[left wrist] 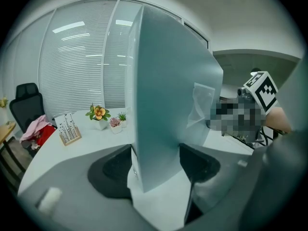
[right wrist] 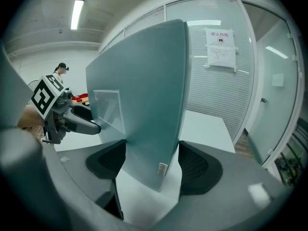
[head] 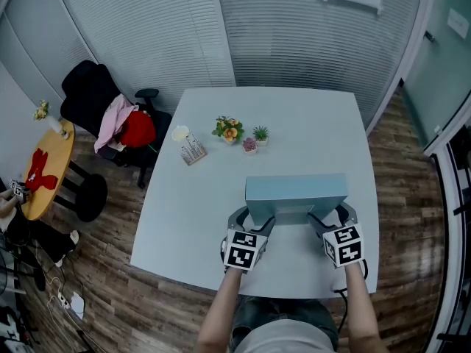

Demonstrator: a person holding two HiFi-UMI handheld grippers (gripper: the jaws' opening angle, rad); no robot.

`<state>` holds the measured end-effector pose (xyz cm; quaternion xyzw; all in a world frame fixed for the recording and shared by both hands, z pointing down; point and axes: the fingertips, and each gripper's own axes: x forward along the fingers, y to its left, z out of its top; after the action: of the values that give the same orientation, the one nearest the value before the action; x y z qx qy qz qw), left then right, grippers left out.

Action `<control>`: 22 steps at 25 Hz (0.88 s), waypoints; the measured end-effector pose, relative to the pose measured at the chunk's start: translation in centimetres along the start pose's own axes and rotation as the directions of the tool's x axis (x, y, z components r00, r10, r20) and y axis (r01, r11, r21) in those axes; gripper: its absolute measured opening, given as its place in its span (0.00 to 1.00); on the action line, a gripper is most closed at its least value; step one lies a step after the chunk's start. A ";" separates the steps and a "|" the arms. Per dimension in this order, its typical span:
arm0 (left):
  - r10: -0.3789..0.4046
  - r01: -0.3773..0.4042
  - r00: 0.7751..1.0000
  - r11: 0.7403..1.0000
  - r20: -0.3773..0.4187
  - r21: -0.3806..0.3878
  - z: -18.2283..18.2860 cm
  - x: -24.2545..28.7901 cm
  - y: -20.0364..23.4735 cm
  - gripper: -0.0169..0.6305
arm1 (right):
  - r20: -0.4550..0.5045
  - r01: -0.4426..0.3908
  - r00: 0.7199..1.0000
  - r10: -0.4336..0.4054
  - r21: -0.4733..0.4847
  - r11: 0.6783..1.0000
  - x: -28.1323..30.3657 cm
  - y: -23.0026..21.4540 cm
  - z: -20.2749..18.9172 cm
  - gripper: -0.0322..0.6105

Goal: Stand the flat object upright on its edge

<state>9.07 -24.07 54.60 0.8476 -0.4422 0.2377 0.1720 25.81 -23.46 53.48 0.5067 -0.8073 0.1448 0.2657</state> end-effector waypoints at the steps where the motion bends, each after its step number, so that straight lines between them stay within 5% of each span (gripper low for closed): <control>1: -0.007 0.007 1.000 1.000 0.005 -0.014 0.0 -0.1 -0.2 0.51 | 0.004 0.004 1.000 -0.005 0.005 1.000 -0.1 0.0 0.0 0.62; 14: -0.028 0.029 0.999 0.999 0.028 -0.037 -0.1 -1.5 -1.0 0.53 | 0.049 0.009 0.999 -0.011 0.037 0.999 -0.9 0.3 0.2 0.73; 22: 0.020 -0.013 0.993 0.998 0.116 -0.066 1.5 -4.3 -0.2 0.54 | 0.129 0.062 0.989 -0.067 0.041 0.997 -2.6 0.1 1.7 0.75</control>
<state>7.49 -21.84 50.98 0.8503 -0.4660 0.1746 0.1712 26.17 -22.35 50.56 0.5458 -0.8033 0.1174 0.2075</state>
